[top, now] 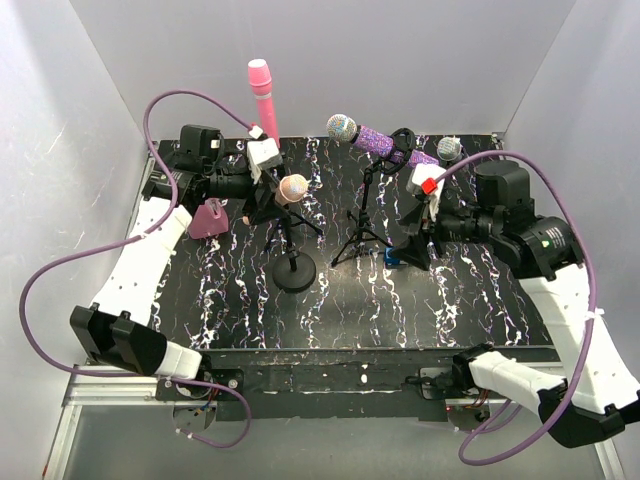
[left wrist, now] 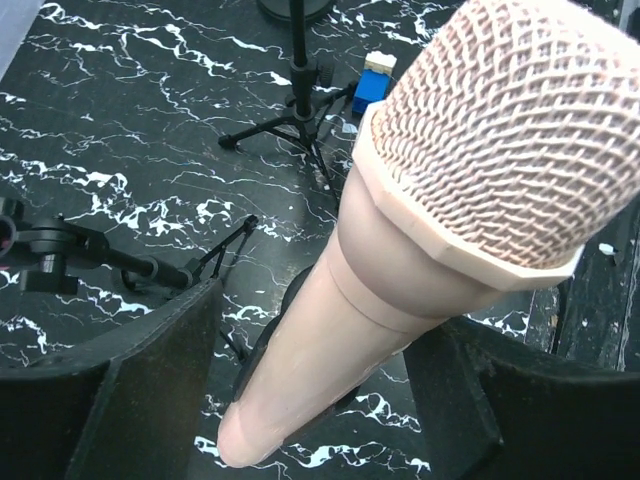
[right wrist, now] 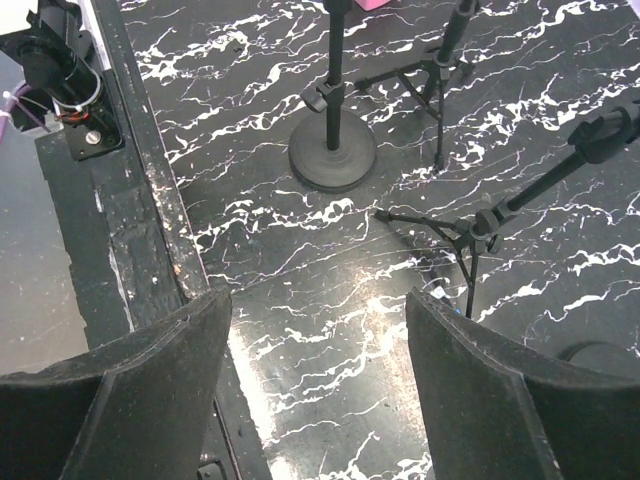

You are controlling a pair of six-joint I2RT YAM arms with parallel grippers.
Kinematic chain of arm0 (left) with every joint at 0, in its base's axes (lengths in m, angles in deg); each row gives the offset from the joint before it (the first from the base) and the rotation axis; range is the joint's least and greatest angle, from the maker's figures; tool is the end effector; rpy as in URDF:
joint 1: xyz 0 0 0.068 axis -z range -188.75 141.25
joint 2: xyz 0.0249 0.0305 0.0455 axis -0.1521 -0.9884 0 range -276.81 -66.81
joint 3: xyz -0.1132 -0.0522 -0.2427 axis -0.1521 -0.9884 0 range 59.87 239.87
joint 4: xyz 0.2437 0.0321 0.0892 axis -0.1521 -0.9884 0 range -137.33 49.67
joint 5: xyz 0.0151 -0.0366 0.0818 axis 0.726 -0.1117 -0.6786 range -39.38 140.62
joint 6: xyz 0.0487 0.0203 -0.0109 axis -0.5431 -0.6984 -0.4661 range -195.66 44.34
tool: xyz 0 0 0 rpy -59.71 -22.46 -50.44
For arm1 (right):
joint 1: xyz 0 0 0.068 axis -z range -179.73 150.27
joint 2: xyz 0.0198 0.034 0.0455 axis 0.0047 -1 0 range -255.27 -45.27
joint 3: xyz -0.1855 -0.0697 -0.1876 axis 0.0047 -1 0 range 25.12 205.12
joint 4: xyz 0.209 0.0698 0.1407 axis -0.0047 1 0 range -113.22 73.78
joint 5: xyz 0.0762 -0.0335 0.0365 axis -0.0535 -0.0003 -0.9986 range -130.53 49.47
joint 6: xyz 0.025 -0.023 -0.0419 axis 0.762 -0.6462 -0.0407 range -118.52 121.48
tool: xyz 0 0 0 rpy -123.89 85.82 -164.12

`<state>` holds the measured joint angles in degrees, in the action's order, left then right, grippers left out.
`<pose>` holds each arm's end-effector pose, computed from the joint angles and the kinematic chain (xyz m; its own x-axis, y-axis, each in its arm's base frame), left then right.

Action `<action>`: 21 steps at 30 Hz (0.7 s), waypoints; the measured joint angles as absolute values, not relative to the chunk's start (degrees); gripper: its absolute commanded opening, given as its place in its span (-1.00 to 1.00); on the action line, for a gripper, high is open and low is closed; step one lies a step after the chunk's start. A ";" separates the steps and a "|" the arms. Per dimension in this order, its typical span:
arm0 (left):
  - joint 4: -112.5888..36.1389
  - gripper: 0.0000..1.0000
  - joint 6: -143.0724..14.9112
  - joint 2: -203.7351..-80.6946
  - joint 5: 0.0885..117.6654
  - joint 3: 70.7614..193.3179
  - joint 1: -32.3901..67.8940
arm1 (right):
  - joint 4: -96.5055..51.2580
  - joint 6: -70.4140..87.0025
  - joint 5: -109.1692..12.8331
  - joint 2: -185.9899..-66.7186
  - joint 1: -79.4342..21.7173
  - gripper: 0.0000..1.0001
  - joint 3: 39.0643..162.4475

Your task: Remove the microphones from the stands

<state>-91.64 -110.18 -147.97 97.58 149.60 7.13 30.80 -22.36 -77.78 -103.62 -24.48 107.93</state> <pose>0.2669 -0.1029 0.4036 -0.1395 0.4416 -0.8863 0.9492 0.3145 0.0074 0.1440 0.0902 0.4438 -0.0818 -0.3920 -0.9163 -0.9233 0.3761 -0.0784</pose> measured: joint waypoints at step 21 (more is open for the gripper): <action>-92.58 -1.00 -110.97 -145.40 102.71 146.92 11.20 | 15.78 -16.78 -77.78 -111.58 -34.54 0.57 105.37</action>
<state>-92.58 -110.97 -145.40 102.71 146.92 11.20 15.78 -16.78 -77.78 -111.58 -34.54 105.37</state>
